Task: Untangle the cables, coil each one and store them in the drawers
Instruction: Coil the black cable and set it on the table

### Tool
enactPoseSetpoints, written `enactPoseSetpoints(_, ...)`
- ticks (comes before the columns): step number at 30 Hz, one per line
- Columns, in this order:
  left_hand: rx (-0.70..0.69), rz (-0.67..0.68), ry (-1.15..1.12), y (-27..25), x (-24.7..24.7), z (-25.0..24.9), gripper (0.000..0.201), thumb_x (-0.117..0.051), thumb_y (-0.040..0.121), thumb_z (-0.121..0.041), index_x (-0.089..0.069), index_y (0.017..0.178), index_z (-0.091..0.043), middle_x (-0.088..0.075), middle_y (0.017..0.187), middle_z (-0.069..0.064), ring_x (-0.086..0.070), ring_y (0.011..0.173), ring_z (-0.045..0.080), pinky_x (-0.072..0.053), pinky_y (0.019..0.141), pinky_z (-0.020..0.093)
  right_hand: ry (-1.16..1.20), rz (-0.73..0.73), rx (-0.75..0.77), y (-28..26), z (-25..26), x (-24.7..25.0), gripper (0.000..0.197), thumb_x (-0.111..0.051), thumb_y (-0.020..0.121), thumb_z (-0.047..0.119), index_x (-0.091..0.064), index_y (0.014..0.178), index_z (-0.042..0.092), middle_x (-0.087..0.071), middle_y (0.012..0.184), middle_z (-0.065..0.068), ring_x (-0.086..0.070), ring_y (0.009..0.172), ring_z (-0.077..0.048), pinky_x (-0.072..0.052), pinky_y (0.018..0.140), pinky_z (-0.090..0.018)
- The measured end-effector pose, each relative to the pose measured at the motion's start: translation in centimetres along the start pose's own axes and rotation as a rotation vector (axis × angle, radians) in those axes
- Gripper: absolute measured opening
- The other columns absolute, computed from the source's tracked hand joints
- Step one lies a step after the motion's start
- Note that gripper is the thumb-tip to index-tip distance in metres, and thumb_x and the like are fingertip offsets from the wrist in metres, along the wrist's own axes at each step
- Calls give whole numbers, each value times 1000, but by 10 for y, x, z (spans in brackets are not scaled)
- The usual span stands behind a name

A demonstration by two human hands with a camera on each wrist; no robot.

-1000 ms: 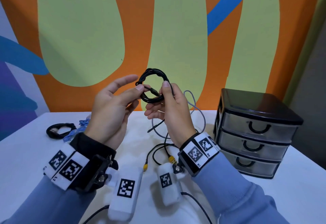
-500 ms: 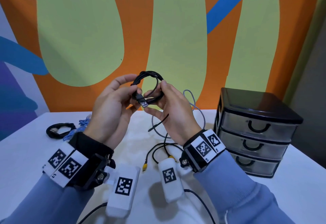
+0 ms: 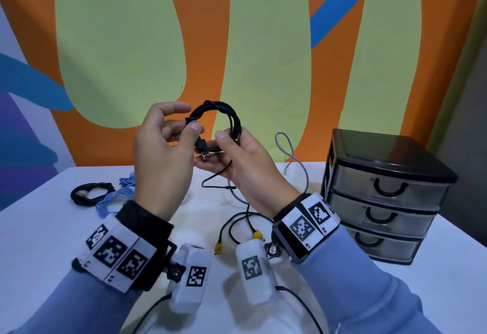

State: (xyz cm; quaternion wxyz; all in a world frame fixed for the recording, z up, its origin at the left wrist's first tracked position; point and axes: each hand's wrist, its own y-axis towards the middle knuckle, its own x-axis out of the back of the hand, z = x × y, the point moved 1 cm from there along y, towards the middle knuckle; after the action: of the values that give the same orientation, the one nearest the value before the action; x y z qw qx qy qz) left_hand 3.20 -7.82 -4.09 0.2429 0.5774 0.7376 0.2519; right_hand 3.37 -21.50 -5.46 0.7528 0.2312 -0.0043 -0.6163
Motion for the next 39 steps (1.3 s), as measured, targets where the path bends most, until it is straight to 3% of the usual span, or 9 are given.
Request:
enactPoseSetpoints(5,182,274,-23,8,8,3,27,-76,91,-4,-77,110,-24,-72,95,28,-75,93,33,-56,97,53,-48,-68,23,2,3,8,12,-46,112,18,-50,110,7,-73,75,0,-75,79,-33,-60,97,-47)
enactPoseSetpoints(7,176,249,-45,8,10,0,28,-78,90,-3,-77,110,-23,-67,98,36,-73,87,33,-56,91,49,-55,-59,10,1,4,7,13,-45,113,19,-49,110,7,-71,83,-7,-75,80,-36,-63,92,-44)
enactPoseSetpoints(15,317,-49,-466,8,7,6,27,-71,94,1,-68,117,-11,-79,90,5,-69,83,21,-55,61,29,-270,135,34,-4,-15,-10,18,-33,115,22,-48,121,12,-69,120,-22,-74,96,-36,-58,88,-36)
enactPoseSetpoints(23,118,225,-211,-1,-4,-10,31,-62,91,6,-67,109,-18,-62,75,21,-70,76,36,-57,72,28,-42,-97,3,0,4,8,31,-41,114,28,-51,86,18,-73,93,-5,-70,88,-23,-51,73,-34)
enactPoseSetpoints(25,43,231,-114,-4,-4,-8,31,-72,90,-5,-65,114,-23,-70,83,20,-75,87,31,-57,67,30,44,-98,-6,0,7,11,33,-41,113,28,-50,83,18,-73,94,-7,-67,95,-23,-49,79,-39)
enactPoseSetpoints(29,11,219,94,-1,-1,2,54,-87,86,-34,-59,132,-39,-69,111,-1,-65,104,14,-50,88,33,169,-195,37,2,13,18,34,-41,113,28,-46,82,16,-71,93,-15,-67,91,-26,-52,83,-41)
enactPoseSetpoints(33,248,622,104,-6,-4,1,79,-85,81,-50,-44,148,-41,-80,106,0,-73,102,7,-49,90,22,306,-343,59,4,18,30,34,-45,112,26,-47,80,14,-62,79,-11,-64,82,-26,-54,74,-35)
enactPoseSetpoints(36,319,761,37,-9,-3,2,53,-80,89,-25,-61,139,-26,-76,80,9,-63,69,17,-47,66,14,339,-391,82,6,21,35,36,-47,111,25,-49,77,14,-55,71,-5,-62,73,-22,-52,74,-36)
enactPoseSetpoints(39,356,577,-52,4,8,7,26,-79,85,-25,-79,107,-12,-65,73,8,-52,64,17,-42,60,25,365,-414,95,7,23,40,39,-46,110,24,-44,72,15,-45,71,-6,-53,66,-23,-48,72,-36)
